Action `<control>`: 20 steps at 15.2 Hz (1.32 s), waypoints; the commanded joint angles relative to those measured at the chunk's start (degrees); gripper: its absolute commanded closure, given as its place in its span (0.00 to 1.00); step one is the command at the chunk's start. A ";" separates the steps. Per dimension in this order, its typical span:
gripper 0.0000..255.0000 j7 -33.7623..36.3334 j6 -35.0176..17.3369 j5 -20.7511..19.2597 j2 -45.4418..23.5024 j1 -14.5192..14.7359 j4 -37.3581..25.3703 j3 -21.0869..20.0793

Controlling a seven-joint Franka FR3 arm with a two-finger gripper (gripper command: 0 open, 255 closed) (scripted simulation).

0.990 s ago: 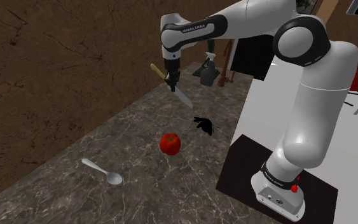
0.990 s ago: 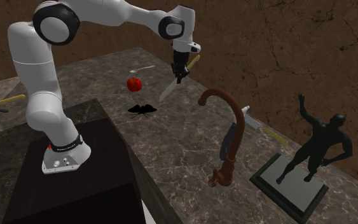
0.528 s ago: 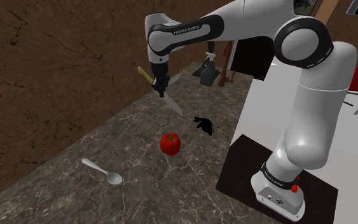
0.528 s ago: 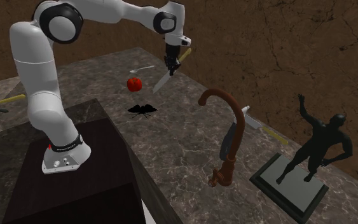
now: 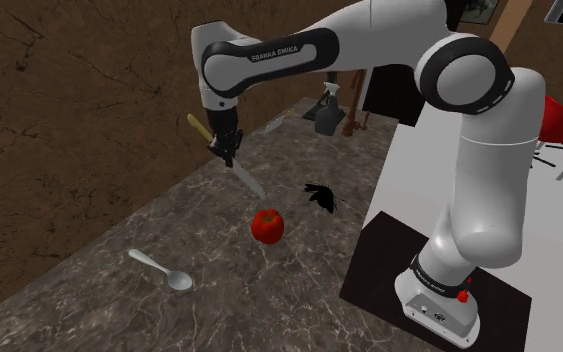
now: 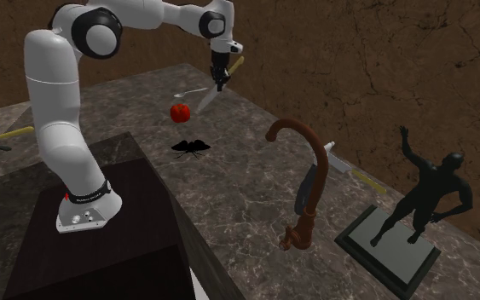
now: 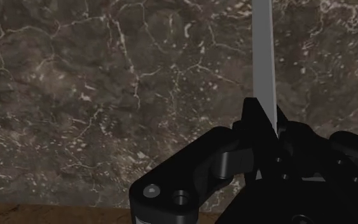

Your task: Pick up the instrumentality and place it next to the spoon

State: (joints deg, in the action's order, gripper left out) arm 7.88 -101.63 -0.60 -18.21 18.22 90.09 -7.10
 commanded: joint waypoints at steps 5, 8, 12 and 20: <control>1.00 7.16 2.43 -0.77 -5.69 5.10 -8.24 -2.20; 1.00 10.53 4.26 -1.34 -9.37 7.87 -13.80 -3.04; 1.00 11.97 3.01 -1.64 -11.37 9.12 -14.58 -3.30; 1.00 11.92 -2.64 -1.81 -12.30 9.00 -9.85 -3.17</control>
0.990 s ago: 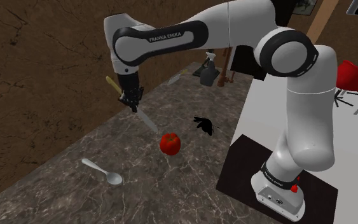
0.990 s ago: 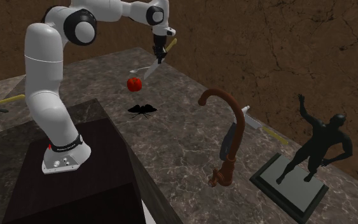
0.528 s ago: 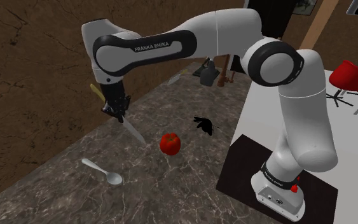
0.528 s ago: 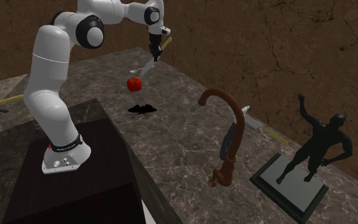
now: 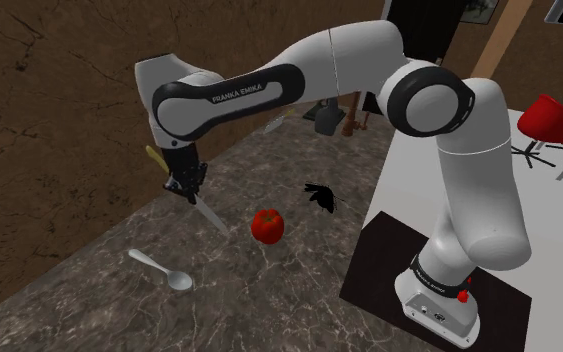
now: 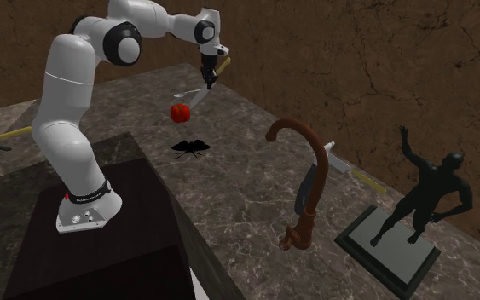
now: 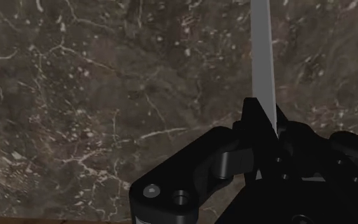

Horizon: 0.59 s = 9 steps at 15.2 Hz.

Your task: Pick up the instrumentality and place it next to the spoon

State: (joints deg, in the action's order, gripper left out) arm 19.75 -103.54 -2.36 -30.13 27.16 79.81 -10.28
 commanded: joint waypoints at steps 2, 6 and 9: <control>1.00 0.04 -2.07 -0.10 -0.74 0.05 1.42 0.04; 1.00 0.05 -4.68 -0.24 -1.60 0.05 3.19 0.13; 1.00 0.06 -6.58 -0.36 -2.36 0.07 4.33 0.21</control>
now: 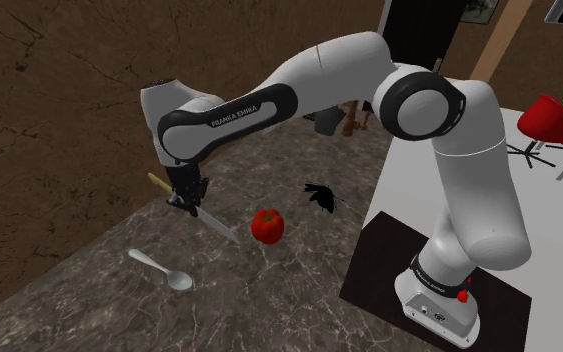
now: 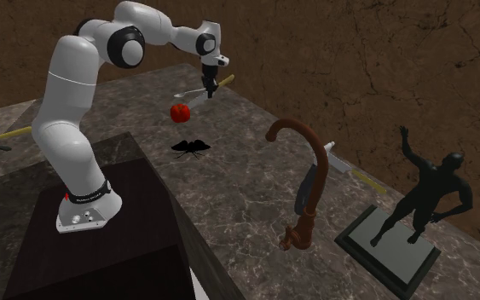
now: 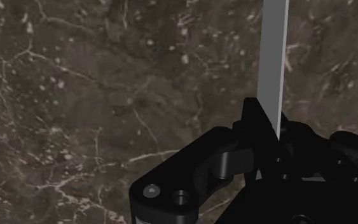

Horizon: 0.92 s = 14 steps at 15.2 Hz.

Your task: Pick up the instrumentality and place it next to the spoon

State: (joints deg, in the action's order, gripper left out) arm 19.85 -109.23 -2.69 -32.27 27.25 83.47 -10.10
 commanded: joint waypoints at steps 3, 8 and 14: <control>1.00 -0.04 -1.23 -0.06 -0.37 -0.03 0.87 0.05; 1.00 -0.04 -1.23 -0.06 -0.37 -0.03 0.87 0.05; 0.00 -0.04 -1.22 -0.06 -0.37 -0.03 0.87 0.05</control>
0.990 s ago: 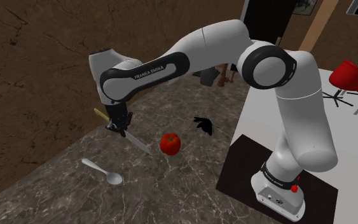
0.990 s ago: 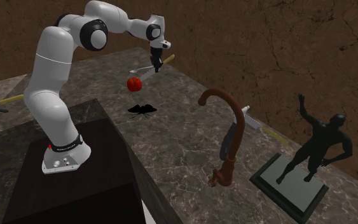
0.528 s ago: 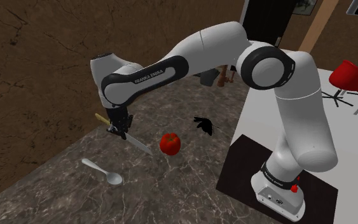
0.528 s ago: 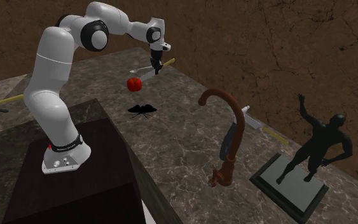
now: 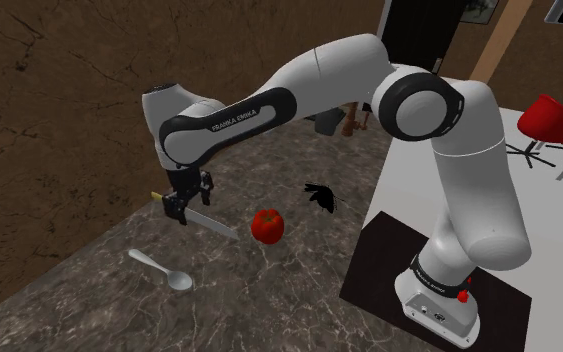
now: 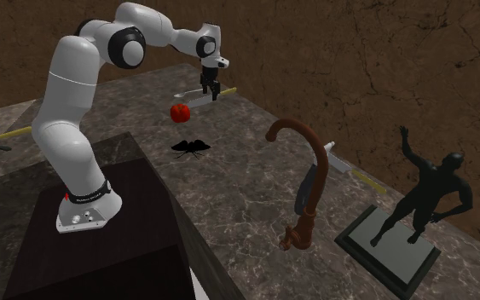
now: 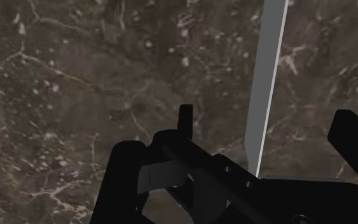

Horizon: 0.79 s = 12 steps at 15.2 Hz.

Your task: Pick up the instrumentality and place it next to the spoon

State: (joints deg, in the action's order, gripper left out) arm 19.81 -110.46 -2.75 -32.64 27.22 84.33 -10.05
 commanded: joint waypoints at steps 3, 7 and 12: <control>0.00 -0.14 5.34 0.18 0.85 0.01 -4.51 -0.09; 0.00 -0.16 6.81 0.21 0.95 0.03 -5.88 -0.11; 0.00 -0.16 6.81 0.21 0.94 0.03 -5.89 -0.11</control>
